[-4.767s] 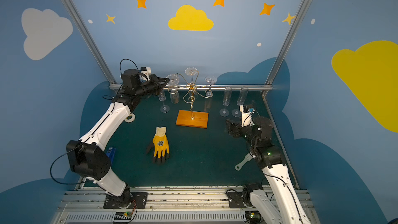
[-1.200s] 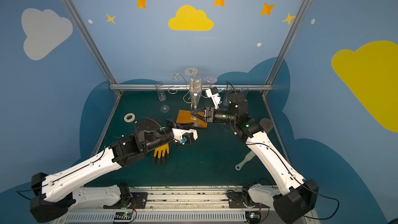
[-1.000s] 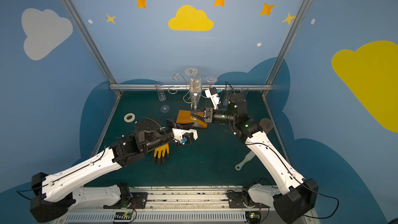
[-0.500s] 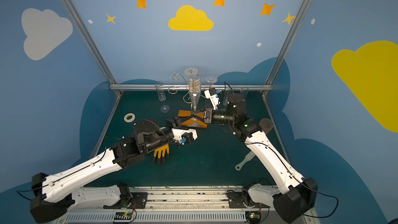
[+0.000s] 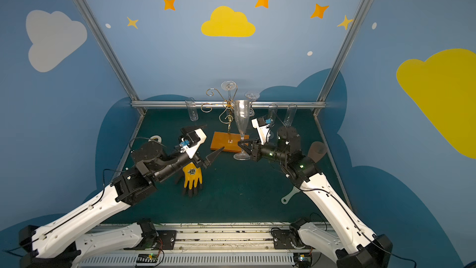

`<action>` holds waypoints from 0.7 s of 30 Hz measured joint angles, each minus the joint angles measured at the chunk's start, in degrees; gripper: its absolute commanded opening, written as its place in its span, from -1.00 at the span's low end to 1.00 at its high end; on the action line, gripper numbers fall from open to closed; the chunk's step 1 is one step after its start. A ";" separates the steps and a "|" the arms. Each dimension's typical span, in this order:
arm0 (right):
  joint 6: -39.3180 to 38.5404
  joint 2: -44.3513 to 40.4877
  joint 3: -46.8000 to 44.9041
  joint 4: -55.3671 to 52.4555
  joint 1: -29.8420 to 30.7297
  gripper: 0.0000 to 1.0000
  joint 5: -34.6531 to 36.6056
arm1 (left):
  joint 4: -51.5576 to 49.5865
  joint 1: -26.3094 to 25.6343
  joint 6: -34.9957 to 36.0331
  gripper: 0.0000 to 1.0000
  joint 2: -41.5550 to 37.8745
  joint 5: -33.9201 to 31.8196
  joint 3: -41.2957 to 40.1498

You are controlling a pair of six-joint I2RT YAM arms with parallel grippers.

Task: Take the wine glass off the wine glass rack
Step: Pick up the wine glass from the wine glass rack.

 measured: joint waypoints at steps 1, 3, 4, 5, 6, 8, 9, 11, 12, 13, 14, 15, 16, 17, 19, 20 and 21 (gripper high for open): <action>-0.63 -0.13 -0.83 0.24 0.11 -1.00 0.61 | 0.02 1.29 -2.82 0.92 -0.22 1.46 0.00; -2.19 -0.17 -2.89 1.14 0.42 -1.00 1.44 | 0.33 3.50 -8.41 0.92 -0.61 4.28 -0.24; -2.69 -0.17 -3.61 1.49 0.63 -1.00 1.60 | 0.72 4.28 -10.78 0.92 -0.85 5.33 -0.63; -3.37 -0.13 -4.44 1.77 1.07 -1.00 1.75 | 1.11 5.03 -13.07 0.92 -1.09 6.32 -1.18; -4.02 -0.02 -4.96 2.05 1.60 -1.00 1.92 | 1.90 5.77 -15.52 0.92 -1.38 7.21 -2.01; -5.18 0.42 -5.35 2.62 2.80 -1.00 2.14 | 3.34 7.04 -19.56 0.93 -1.92 8.76 -3.96; -5.84 0.74 -5.38 2.99 3.43 -1.00 2.14 | 3.85 7.61 -21.46 0.93 -2.10 9.44 -4.92; -6.75 1.40 -5.38 3.87 4.52 -1.00 2.14 | 4.61 8.52 -24.37 0.93 -2.10 10.60 -6.21; -7.32 1.86 -5.38 4.39 5.14 -1.00 2.14 | 4.83 8.92 -25.66 0.94 -2.08 11.19 -6.67; -7.58 2.19 -5.38 4.76 5.53 -1.00 2.14 | 4.98 9.22 -26.71 0.94 -2.08 11.78 -6.93; -7.89 2.69 -5.38 5.20 6.01 -1.00 2.14 | 5.18 9.51 -27.78 0.94 -2.08 12.37 -7.10; -8.28 3.15 -5.38 5.55 6.43 -1.00 2.14 | 5.33 9.73 -28.79 0.95 -2.08 12.98 -7.10; -8.57 3.54 -5.38 5.86 6.73 -1.00 2.14 | 5.60 9.86 -29.53 0.95 -2.08 13.25 -7.13; -8.87 4.00 -5.38 6.14 7.10 -1.00 2.16 | 6.01 9.92 -30.47 0.95 -2.10 13.62 -7.13; -9.27 4.81 -5.38 6.58 7.82 -1.00 2.19 | 6.75 10.08 -32.13 0.96 -2.10 14.29 -7.19; -9.40 5.14 -5.38 6.75 8.17 -1.00 2.19 | 7.15 10.12 -32.83 0.95 -2.10 14.49 -7.30; -9.62 5.35 -5.38 6.93 8.44 -1.00 2.19 | 7.41 10.16 -33.59 0.96 -2.10 14.71 -7.45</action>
